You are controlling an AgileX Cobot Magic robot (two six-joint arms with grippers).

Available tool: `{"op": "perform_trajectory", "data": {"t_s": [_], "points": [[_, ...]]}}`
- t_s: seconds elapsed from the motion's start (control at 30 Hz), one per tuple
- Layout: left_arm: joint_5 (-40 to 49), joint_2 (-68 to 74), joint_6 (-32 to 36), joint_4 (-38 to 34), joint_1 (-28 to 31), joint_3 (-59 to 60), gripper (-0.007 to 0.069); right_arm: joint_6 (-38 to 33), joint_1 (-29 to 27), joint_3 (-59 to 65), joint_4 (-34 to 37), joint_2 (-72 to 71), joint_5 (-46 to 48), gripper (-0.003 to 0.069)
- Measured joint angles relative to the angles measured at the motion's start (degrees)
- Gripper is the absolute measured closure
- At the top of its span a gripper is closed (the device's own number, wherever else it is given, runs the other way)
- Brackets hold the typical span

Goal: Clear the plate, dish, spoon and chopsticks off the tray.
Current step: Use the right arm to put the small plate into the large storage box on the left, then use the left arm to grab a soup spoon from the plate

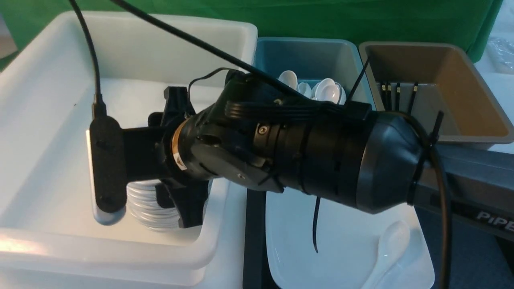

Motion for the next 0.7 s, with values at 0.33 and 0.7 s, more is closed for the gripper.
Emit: {"op": "perform_trajectory", "data": {"t_s": [0.33,0.7], "points": [[0.1,7.9,0.5,-5.1,0.0,0.0,0.0604,18.6,-1.6,-1.4,-8.4,-15.2,32.1,0.0269],[0.9,37.3,11.1,-15.3,-2.4,-3.0,0.0604,38.0,-17.3,21.3,-1.3,-45.4,35.0,0.0574]]}}
